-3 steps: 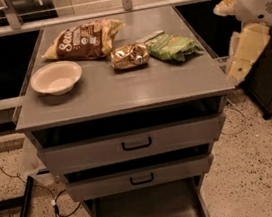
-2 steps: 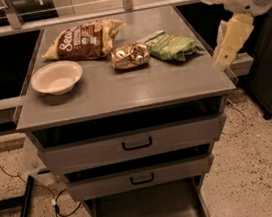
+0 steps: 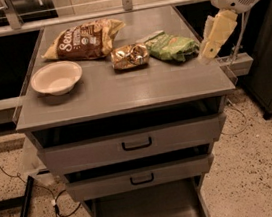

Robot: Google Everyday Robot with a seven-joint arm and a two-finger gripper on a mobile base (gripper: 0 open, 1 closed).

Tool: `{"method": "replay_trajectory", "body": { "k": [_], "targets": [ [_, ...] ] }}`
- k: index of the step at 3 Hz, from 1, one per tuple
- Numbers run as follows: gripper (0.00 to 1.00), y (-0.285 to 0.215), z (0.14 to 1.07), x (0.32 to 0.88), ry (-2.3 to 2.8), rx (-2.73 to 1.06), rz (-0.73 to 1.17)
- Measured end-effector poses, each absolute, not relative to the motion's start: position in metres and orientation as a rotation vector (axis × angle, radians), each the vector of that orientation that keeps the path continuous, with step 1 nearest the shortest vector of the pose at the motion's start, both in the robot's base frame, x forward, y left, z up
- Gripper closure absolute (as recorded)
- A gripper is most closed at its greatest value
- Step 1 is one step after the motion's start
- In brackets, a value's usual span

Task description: Place orange can into bottom drawer

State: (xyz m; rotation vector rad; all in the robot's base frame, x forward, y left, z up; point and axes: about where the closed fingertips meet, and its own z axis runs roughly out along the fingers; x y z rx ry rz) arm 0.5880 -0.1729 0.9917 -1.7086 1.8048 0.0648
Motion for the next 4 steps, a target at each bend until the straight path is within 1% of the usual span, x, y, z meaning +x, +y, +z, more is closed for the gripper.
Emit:
{"method": "replay_trajectory", "body": {
  "k": [1,2,3,4],
  "targets": [
    [0.0,-0.152,0.986,0.608,1.723,-1.757,0.09],
    [0.0,-0.124,0.978,0.645,1.646,-1.788,0.105],
    [0.0,-0.108,0.966,0.672,1.617,-1.793,0.146],
    [0.0,-0.096,0.952,0.688,1.607,-1.785,0.212]
  ]
}}
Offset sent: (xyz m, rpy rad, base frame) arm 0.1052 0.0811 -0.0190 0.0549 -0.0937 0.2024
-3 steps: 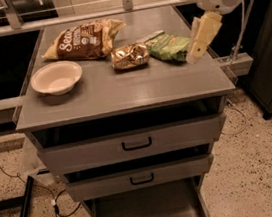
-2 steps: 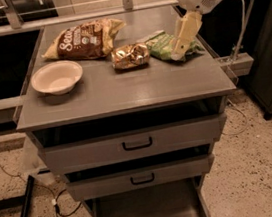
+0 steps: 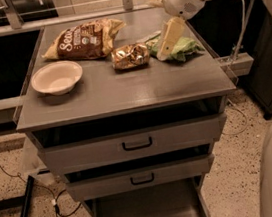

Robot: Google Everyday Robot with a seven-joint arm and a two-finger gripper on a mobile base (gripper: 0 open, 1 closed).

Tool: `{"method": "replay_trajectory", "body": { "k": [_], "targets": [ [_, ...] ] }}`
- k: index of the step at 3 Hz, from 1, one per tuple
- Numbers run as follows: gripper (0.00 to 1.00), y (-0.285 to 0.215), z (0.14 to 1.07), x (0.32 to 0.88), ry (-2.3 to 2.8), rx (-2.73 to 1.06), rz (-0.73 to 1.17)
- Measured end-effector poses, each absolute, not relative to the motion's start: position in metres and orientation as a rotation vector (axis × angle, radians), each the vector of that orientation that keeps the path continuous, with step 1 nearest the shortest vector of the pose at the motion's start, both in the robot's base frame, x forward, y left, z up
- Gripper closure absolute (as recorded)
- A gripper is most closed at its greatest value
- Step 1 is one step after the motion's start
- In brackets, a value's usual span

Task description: Place orange can into bottom drawer

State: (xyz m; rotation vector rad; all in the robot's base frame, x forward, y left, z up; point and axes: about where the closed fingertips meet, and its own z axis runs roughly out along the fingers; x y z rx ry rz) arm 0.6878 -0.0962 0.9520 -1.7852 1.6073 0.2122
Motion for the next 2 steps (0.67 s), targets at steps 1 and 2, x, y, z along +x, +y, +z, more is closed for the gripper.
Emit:
{"method": "replay_trajectory", "body": {
  "k": [1,2],
  "targets": [
    [0.0,-0.086,0.934,0.697,1.606,-1.774,0.294],
    [0.0,-0.073,0.909,0.707,1.625,-1.784,0.378]
  ]
}}
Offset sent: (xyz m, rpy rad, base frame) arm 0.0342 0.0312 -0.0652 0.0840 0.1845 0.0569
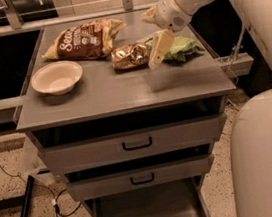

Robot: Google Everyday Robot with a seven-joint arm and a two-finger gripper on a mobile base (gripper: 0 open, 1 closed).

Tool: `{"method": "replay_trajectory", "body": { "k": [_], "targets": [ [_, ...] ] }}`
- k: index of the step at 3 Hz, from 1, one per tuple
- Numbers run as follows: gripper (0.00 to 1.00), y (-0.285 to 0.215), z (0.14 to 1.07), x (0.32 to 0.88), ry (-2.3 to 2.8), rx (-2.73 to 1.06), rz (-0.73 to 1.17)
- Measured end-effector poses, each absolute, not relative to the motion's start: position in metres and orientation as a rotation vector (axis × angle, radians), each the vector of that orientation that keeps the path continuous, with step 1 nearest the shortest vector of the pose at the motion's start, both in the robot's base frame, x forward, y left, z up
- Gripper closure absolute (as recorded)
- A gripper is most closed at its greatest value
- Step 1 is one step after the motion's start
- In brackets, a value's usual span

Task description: Place orange can into bottom drawer

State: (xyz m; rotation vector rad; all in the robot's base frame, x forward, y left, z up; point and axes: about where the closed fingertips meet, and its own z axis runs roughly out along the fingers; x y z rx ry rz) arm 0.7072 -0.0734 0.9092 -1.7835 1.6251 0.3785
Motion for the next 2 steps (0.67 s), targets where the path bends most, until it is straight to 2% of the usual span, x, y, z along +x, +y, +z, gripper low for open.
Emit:
{"method": "replay_trajectory", "body": {
  "k": [2],
  "targets": [
    [0.0,-0.046,0.88,0.721,1.632,-1.822,0.474]
  ]
}}
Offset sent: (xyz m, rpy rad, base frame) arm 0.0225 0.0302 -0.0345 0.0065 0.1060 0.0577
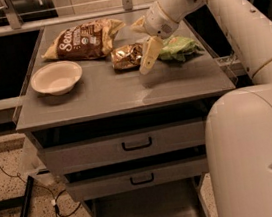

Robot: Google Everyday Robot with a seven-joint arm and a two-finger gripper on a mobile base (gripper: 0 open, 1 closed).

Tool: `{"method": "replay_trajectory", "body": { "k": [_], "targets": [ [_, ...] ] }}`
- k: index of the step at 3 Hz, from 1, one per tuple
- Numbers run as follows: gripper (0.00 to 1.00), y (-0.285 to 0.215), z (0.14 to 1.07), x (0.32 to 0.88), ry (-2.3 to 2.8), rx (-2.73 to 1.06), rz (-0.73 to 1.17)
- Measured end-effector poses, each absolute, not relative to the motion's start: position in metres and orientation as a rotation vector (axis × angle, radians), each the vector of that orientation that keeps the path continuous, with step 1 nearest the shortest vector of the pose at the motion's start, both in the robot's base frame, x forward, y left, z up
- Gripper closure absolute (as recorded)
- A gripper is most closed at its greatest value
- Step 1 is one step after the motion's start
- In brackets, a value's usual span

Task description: Place orange can into bottom drawer

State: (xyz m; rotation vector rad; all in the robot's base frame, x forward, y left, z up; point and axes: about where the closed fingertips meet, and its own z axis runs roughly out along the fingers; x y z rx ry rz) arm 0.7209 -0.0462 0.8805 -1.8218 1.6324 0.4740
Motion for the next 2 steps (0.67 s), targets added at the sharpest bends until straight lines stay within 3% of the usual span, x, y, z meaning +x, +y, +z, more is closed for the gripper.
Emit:
{"method": "replay_trajectory", "body": {
  "k": [2],
  "targets": [
    [0.0,-0.0401,0.8623,0.7351,1.681,-1.807,0.503]
  ]
}}
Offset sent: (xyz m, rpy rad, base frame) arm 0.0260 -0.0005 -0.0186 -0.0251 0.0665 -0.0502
